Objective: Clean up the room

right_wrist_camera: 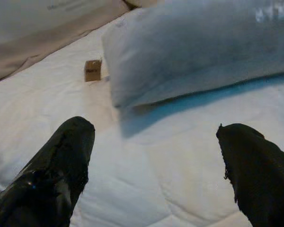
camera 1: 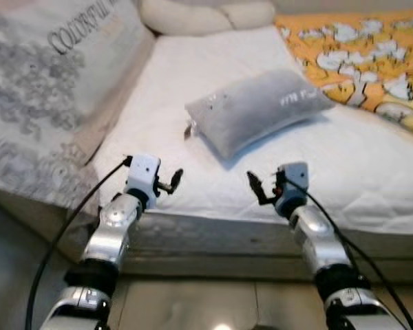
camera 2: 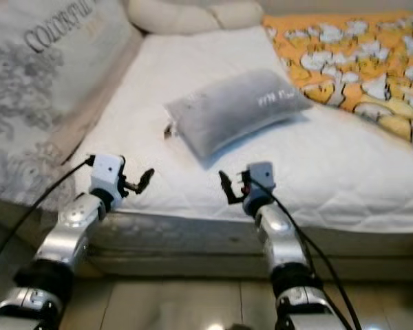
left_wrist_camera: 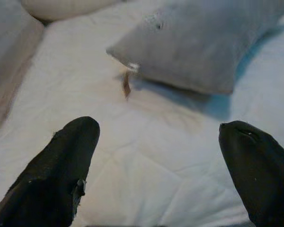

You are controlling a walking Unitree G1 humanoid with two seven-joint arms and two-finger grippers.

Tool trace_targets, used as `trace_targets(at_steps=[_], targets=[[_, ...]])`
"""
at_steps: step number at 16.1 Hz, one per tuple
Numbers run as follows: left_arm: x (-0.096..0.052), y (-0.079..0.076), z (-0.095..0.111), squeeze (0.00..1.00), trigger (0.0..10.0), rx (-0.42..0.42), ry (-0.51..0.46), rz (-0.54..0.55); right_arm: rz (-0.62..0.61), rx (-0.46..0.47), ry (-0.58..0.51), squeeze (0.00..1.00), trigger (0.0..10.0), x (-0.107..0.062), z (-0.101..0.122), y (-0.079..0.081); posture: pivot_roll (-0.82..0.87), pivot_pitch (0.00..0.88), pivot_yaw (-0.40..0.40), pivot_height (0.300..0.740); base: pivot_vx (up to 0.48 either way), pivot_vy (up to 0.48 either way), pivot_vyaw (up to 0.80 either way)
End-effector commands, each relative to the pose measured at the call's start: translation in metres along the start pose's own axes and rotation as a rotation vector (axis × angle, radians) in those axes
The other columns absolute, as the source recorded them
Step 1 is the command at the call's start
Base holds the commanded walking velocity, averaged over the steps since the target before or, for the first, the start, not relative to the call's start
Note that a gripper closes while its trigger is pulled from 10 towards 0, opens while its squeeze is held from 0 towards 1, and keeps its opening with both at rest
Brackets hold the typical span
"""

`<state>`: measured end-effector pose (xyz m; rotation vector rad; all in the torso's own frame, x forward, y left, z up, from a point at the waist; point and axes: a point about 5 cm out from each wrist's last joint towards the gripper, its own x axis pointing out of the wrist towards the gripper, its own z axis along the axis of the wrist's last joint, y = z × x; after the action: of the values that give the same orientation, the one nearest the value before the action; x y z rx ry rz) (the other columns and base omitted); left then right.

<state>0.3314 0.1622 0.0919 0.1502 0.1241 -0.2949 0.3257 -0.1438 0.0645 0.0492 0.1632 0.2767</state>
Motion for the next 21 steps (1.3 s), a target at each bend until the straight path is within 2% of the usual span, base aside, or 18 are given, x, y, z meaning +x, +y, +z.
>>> trace_targets(at_steps=[1,5,7,8,9,10,11,13,17,18,21], targets=[[-0.003,0.013,0.0,0.0,10.0,-0.03,-0.009,0.062,0.021,0.019,-0.007,0.0,10.0,0.005,0.003,0.01,-0.05,0.0,0.088,0.74,0.0,0.0,0.0],[-0.003,0.015,0.0,0.0,10.0,-0.052,-0.008,0.067,-0.02,0.017,-0.023,0.0,10.0,0.006,0.007,0.007,-0.05,0.0,0.087,0.74,0.0,0.0,0.0],[-0.003,0.016,-0.002,0.0,10.0,-0.061,0.004,0.074,-0.043,0.013,-0.041,0.0,10.0,0.007,0.01,0.004,-0.05,0.0,0.087,0.74,0.0,0.0,-0.8],[-0.003,0.016,-0.002,0.0,10.0,-0.063,0.003,0.076,-0.063,-0.015,-0.048,0.0,10.0,0.007,0.012,0.001,-0.05,0.0,0.087,0.74,0.0,0.0,-0.8],[-0.003,0.016,-0.003,0.0,10.0,-0.063,0.004,0.077,-0.108,-0.099,-0.057,0.0,10.0,0.007,0.016,-0.003,-0.05,0.0,0.087,0.74,0.0,0.0,-0.8],[-0.003,0.016,-0.003,0.0,10.0,-0.064,0.004,0.077,-0.107,-0.086,-0.058,0.0,10.0,0.007,0.016,-0.004,-0.05,0.0,0.087,0.74,0.0,0.0,-0.8],[-0.003,0.017,-0.003,0.0,10.0,-0.074,0.003,0.081,-0.084,-0.027,-0.061,0.0,10.0,0.008,0.016,-0.002,-0.05,0.0,0.087,0.74,0.0,0.0,-0.8],[-0.004,0.018,-0.004,0.0,10.0,-0.087,0.006,0.088,-0.087,-0.023,-0.071,0.0,10.0,0.007,0.018,-0.002,-0.05,0.0,0.087,0.74,0.0,0.0,-0.8],[-0.006,0.024,-0.009,0.0,10.0,-0.101,0.022,0.127,-0.12,-0.083,-0.081,0.0,10.0,0.007,0.017,-0.001,-0.05,0.0,0.082,0.74,0.0,0.0,-0.8],[-0.009,0.03,-0.011,0.0,10.0,-0.099,0.025,0.162,-0.12,-0.115,-0.075,0.0,10.0,0.006,0.014,0.0,-0.04,0.0,0.076,0.74,0.0,0.0,-0.8],[-0.012,0.036,-0.013,0.0,10.0,-0.105,0.026,0.188,-0.074,-0.093,-0.067,0.0,10.0,0.005,0.012,0.005,-0.04,0.0,0.075,0.74,0.0,0.0,0.0]])
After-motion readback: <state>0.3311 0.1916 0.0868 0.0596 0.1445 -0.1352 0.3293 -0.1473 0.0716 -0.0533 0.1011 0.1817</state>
